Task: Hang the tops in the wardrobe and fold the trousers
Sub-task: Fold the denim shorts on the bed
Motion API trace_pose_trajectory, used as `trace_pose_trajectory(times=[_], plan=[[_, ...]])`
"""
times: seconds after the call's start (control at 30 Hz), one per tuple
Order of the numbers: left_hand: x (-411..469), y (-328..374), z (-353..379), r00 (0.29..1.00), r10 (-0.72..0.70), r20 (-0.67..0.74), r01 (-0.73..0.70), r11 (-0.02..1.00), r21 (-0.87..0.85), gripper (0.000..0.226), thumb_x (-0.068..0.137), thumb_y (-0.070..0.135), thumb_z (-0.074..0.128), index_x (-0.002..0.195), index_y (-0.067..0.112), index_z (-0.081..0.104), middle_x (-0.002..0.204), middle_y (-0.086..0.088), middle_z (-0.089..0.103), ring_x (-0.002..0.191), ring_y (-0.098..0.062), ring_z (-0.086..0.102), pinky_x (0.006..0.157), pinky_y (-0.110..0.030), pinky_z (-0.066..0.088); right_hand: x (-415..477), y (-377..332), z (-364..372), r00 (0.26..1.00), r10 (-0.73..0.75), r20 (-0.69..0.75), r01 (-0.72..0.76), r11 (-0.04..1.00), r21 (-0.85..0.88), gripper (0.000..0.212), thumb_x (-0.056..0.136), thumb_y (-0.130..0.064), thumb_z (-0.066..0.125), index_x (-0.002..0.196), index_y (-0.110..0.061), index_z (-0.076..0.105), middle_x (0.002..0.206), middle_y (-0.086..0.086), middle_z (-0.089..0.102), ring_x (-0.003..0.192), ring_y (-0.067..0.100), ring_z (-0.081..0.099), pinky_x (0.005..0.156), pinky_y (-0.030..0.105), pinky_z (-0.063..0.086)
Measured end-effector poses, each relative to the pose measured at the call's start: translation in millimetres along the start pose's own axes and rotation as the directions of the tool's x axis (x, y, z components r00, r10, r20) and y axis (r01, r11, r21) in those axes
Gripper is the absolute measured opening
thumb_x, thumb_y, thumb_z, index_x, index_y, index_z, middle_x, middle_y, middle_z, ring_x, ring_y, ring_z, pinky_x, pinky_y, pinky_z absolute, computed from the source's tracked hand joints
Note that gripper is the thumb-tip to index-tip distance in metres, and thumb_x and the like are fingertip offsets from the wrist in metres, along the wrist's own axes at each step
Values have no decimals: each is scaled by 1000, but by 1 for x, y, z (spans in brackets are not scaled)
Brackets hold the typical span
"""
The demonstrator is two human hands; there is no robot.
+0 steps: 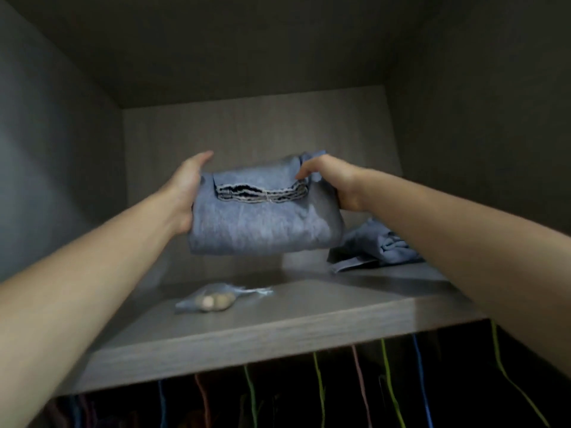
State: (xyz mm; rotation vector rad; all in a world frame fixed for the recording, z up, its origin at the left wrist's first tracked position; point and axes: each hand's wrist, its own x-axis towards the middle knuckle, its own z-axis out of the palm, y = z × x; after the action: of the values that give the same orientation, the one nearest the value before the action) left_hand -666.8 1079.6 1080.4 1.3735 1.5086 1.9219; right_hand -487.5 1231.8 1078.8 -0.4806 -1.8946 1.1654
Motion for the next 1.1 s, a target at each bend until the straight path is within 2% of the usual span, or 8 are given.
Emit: trace_pose_trajectory(times=[0.2, 0.33, 0.47, 0.57, 0.67, 0.73, 0.87, 1.1], plan=[[46, -32, -2, 995, -100, 27, 99, 994, 34, 66, 96, 59, 38, 99, 1, 69, 94, -18, 75, 80, -30, 74, 71, -33, 51, 48, 39, 12, 997, -19, -72, 15, 998, -55, 23, 83, -4, 66, 105, -8, 60, 105, 19, 69, 91, 30, 71, 72, 40, 62], [51, -54, 6, 975, -215, 55, 203, 965, 163, 68, 97, 63, 35, 113, 4, 64, 111, -15, 73, 102, -29, 70, 84, -39, 52, 57, 54, -2, 996, 46, -82, -72, 939, -335, 69, 92, -26, 71, 147, -6, 35, 141, 14, 54, 118, 29, 61, 96, 45, 54], [47, -64, 5, 989, -126, -76, 147, 858, 492, 69, 99, 59, 38, 156, 25, 21, 165, -4, 13, 151, -29, 13, 118, -56, 19, 48, 57, -15, 992, 122, -32, -107, 681, -725, 91, 89, -52, 68, 159, -23, 17, 163, 6, 24, 146, 33, 31, 117, 51, 31], [42, -60, -1, 979, -165, 118, 65, 806, 588, 71, 92, 47, 58, 154, 28, 28, 163, 2, 17, 150, -25, 15, 115, -49, 26, 34, 51, -8, 981, 154, 117, -2, 613, -790, 77, 88, -44, 69, 154, -33, 32, 161, 0, 30, 146, 27, 32, 119, 47, 29], [33, -63, -7, 845, -428, 321, 4, 604, 797, 89, 70, 31, 80, 147, 38, 35, 147, 14, 36, 143, -16, 32, 111, -32, 33, 23, 55, 4, 904, 360, 233, -39, 610, -791, 66, 78, -23, 68, 142, -24, 50, 147, 10, 47, 131, 29, 47, 111, 50, 40], [31, -69, -10, 786, -509, 350, -73, 486, 871, 84, 73, 14, 81, 142, 39, 40, 142, 11, 50, 131, -14, 47, 113, -35, 39, 19, 61, 8, 849, 452, 273, -68, 606, -793, 54, 81, -6, 62, 134, -14, 55, 135, 20, 57, 114, 30, 59, 95, 43, 52], [33, -81, -12, 823, -415, 387, -155, 490, 857, 73, 89, -4, 63, 148, 31, 36, 139, 8, 53, 129, -10, 49, 106, -24, 42, 20, 56, 7, 865, 451, 222, -46, 511, -858, 43, 88, 11, 49, 128, -3, 56, 128, 26, 56, 116, 42, 60, 93, 50, 54], [33, -84, 3, 814, -408, 414, -242, 409, 880, 79, 91, 5, 65, 153, 31, 25, 150, 4, 41, 139, -16, 38, 117, -38, 33, 17, 58, 2, 859, 498, 122, -60, 335, -940, 48, 95, 7, 47, 142, 0, 44, 137, 24, 52, 122, 40, 55, 103, 51, 48]])
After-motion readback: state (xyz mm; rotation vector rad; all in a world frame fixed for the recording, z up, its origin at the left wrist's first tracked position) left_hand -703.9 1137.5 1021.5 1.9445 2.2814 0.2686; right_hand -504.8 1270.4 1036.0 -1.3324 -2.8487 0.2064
